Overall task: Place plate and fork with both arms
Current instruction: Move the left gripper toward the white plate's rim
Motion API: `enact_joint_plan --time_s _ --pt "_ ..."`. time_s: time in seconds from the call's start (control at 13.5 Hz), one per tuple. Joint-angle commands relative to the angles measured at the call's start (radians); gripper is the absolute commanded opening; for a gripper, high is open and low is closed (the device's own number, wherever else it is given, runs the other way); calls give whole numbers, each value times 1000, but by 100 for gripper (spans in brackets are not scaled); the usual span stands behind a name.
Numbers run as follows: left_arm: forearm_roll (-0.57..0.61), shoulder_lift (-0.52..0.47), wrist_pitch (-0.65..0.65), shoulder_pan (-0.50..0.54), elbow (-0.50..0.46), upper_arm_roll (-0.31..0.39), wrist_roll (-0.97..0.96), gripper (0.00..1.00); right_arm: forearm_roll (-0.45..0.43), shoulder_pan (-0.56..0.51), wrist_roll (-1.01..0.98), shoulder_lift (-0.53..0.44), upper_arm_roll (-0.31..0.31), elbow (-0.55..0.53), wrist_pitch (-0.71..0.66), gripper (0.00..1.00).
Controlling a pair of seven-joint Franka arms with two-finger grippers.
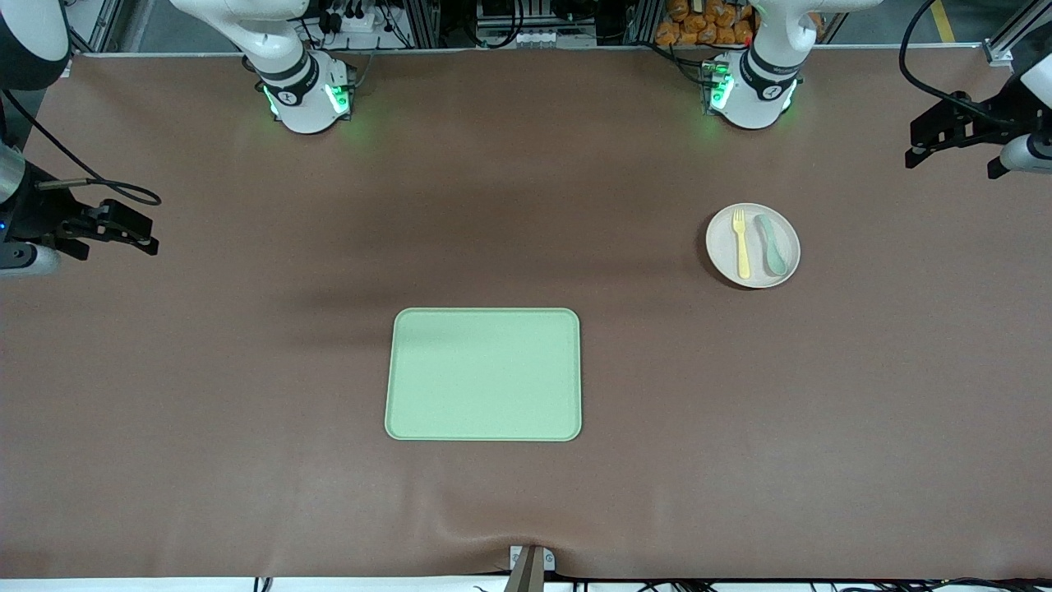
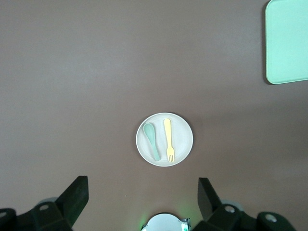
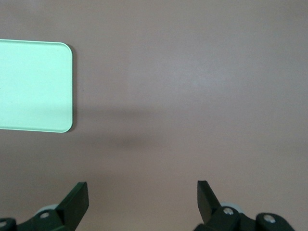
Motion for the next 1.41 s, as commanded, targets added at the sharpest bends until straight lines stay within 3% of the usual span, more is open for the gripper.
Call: enact_joint_plan --time_s 0.0,0.89,1.33 --pt "8 -28 17 5 -28 -4 -3 100 5 -26 -19 -6 16 -6 -2 100" --pt "-3 0 -32 61 -34 7 -25 100 5 -29 -19 -6 16 -8 -2 100" --pt "0 53 -50 103 -192 7 -49 100 6 -29 -19 -4 16 -9 -4 100"
